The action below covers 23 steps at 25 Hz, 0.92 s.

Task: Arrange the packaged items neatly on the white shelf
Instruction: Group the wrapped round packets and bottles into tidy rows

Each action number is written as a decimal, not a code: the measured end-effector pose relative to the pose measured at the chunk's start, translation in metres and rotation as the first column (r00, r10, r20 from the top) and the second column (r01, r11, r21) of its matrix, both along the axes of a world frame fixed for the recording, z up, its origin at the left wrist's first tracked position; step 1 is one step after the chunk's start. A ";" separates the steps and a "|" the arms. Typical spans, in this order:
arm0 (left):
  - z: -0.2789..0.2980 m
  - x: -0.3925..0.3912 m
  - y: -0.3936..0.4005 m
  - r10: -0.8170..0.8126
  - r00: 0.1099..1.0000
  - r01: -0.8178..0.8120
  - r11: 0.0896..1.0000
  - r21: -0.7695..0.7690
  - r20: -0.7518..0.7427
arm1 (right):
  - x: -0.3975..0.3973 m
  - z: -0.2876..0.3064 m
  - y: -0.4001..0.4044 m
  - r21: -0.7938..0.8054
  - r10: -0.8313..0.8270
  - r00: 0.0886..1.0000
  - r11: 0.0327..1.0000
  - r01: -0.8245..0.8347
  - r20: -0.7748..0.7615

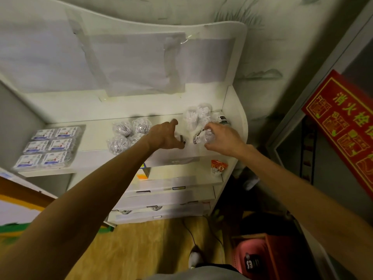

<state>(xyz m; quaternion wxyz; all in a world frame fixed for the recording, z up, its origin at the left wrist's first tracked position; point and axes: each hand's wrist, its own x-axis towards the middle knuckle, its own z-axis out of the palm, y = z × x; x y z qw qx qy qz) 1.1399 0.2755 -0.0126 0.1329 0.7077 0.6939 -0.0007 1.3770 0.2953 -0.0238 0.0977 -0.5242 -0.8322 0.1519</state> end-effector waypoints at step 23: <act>-0.052 0.016 -0.017 0.217 0.809 -0.284 0.958 0.040 0.547 | 0.028 -0.023 -0.009 0.075 -0.020 0.949 0.996 0.046 -0.313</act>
